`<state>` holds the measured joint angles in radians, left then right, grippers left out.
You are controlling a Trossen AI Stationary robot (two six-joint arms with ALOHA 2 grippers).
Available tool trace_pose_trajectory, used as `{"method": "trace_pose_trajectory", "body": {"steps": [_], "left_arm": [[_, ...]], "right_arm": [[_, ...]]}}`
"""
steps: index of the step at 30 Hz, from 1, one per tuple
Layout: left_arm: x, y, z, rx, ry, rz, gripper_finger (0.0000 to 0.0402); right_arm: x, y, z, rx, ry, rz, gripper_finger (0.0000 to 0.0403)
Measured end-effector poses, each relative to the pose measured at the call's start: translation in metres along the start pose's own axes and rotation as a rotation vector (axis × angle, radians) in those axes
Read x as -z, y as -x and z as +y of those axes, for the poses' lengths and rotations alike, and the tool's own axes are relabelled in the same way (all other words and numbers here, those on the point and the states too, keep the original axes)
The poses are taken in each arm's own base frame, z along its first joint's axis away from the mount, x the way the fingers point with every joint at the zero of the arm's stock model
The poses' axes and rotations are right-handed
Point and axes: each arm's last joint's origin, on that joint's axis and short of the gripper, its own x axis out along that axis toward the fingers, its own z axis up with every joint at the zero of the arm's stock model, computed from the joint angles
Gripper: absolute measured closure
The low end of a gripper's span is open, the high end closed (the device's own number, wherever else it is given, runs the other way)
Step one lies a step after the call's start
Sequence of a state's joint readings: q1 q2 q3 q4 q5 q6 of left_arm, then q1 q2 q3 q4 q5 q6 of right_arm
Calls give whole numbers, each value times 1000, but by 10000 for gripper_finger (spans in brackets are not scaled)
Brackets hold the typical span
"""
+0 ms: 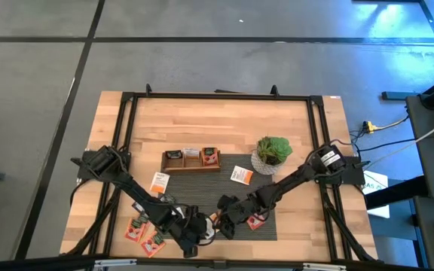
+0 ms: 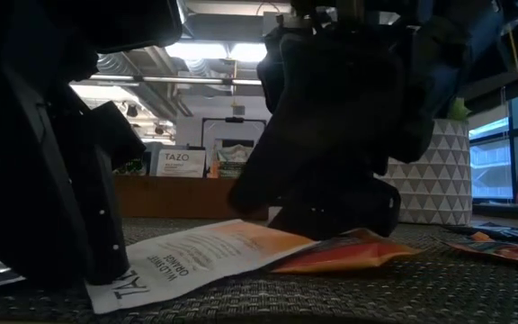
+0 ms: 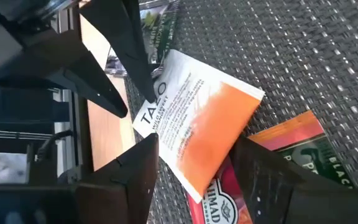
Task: Pick & Place Tea
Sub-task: Put the white tea bag to the middle section of the wooden organizer
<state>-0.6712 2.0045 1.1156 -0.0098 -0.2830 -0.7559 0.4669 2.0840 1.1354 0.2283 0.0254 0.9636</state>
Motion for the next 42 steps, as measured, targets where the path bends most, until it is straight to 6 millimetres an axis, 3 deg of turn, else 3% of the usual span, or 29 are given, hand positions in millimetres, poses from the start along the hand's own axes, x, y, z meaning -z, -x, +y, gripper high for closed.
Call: {"method": "trace_pose_trajectory", "body": {"steps": [14,22,26,33,38,42], "left_arm": [[0,0,-1,28,-10,10,286],[-3,2,-5,75,-33,-9,286],[-12,16,-11,100,-57,-57,286],[-32,45,-20,118,-135,-201,286],[-39,48,-23,155,-175,-266,286],[-43,48,-23,167,-169,-291,286]], "right_arm": [[0,-1,-2,9,59,5,346],[-3,1,-1,7,130,-5,389],[-7,9,4,6,155,-19,391],[-22,46,18,113,239,-101,389],[-30,80,34,177,316,-198,389],[-23,112,52,227,392,-265,389]]}}
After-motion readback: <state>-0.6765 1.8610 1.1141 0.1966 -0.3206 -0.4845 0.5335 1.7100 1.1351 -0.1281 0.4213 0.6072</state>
